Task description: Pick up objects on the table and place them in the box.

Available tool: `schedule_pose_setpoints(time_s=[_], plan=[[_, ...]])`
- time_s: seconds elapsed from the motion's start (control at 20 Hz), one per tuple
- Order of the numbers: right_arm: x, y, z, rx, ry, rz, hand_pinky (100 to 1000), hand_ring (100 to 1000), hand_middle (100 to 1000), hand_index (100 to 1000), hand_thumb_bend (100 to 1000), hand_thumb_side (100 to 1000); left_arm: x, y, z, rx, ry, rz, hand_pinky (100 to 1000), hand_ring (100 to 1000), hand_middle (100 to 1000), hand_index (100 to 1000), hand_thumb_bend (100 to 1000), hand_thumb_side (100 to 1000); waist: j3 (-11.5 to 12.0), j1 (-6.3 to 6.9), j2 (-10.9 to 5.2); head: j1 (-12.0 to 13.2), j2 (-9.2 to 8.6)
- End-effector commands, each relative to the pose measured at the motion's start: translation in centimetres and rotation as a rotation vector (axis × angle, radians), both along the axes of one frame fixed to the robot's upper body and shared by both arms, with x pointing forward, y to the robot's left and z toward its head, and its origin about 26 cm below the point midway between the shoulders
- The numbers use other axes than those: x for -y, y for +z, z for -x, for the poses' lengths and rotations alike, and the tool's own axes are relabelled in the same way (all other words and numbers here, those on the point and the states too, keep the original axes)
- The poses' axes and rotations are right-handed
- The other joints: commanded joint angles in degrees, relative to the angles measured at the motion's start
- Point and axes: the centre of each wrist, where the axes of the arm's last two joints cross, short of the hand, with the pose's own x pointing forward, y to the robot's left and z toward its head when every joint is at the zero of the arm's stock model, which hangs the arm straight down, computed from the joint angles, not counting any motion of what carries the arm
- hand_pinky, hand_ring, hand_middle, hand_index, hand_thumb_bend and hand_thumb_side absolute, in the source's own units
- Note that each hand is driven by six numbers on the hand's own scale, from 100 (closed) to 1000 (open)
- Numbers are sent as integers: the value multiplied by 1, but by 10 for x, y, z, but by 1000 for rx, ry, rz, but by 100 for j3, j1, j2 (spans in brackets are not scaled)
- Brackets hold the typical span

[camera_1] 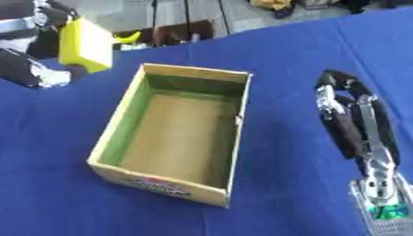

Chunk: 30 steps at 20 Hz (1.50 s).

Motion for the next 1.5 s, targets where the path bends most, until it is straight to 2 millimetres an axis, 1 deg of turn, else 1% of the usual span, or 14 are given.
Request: schedule_pose_setpoints(time_s=[0.05, 0.2, 0.35, 0.6, 0.9, 1.05, 1.4, 1.45, 1.5], plan=[[-3, 9, 4, 37, 18, 2, 890, 1000, 659, 858, 100, 849, 9, -4, -12, -20, 7, -30, 371, 602, 735, 775, 100, 590, -21, -16, -153, 11, 11], [-4, 12, 4, 45, 26, 0, 890, 1000, 659, 858, 100, 849, 21, -23, -29, -71, 19, -48, 372, 601, 734, 774, 100, 592, -74, -19, -128, 48, -12], [-6, 14, 4, 52, 32, -4, 890, 1000, 659, 858, 100, 849, 36, -39, -42, -69, 48, -86, 383, 606, 737, 776, 100, 589, -120, -30, -101, 99, -45], [-7, 15, 5, 56, 39, -7, 890, 1000, 658, 858, 100, 849, 61, -57, -53, 32, 119, -221, 399, 614, 743, 780, 100, 585, -160, -38, -68, 167, -84], [-9, 17, 5, 63, 45, -8, 890, 1000, 658, 858, 100, 847, 72, -86, -68, 1, 127, -286, 399, 613, 739, 777, 100, 588, -192, -39, -19, 185, -118], [-9, 18, 5, 65, 48, -7, 890, 1000, 658, 858, 100, 850, 77, -93, -71, -7, 116, -304, 401, 614, 738, 777, 100, 587, -209, -41, 11, 195, -131], [-9, 18, 5, 65, 50, -7, 890, 1000, 657, 858, 100, 850, 83, -99, -73, -17, 112, -358, 411, 622, 746, 789, 100, 589, -213, -25, 34, 161, -143], [-9, 19, 5, 65, 51, -7, 890, 1000, 657, 858, 100, 850, 84, -100, -73, -19, 110, -357, 414, 625, 749, 797, 100, 597, -216, -23, 36, 159, -151], [-9, 19, 5, 65, 51, -7, 890, 1000, 656, 858, 100, 849, 84, -101, -73, -23, 105, -356, 425, 641, 762, 846, 100, 641, -218, -22, 38, 157, -156]])
